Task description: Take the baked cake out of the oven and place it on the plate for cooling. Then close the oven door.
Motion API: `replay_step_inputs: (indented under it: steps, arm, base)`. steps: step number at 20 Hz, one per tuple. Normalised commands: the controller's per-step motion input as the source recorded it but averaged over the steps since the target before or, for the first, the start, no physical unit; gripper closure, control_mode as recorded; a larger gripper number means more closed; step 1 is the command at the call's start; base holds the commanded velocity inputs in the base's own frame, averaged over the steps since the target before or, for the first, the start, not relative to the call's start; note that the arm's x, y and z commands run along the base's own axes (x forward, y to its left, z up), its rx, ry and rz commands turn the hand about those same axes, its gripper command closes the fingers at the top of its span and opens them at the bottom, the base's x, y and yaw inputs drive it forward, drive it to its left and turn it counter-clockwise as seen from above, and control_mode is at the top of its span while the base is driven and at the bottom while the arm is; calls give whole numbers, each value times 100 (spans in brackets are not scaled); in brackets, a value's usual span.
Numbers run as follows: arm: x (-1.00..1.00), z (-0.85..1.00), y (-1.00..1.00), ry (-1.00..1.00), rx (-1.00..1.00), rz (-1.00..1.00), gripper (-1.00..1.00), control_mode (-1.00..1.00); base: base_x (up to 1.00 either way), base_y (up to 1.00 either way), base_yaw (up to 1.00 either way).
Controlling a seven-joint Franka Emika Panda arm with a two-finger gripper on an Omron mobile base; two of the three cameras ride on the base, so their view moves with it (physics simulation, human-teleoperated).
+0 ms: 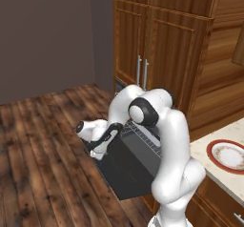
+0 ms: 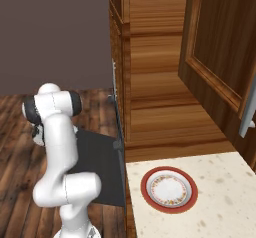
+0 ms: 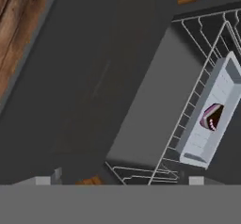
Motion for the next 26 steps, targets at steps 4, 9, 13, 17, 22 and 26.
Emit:
replay_step_inputs:
  steps: [4,9,13,17,22,26]
  arm:
    - [3,1,-11,-39,9,-6,-100,-100]
    - [29,0,0,-28,1,-16,-100,-100]
    - [50,0,2,-20,0,-25,-100,-100]
    - [64,-18,0,-11,-3,-28,-100,-100]
    - [66,-40,0,-4,-6,-25,-100,-100]
    - [61,-44,0,0,-8,-19,-100,-100]
  base:
    - [0,0,0]
    - [0,0,0]
    - [0,0,0]
    - [0,0,0]
    - [0,0,0]
    - [0,0,0]
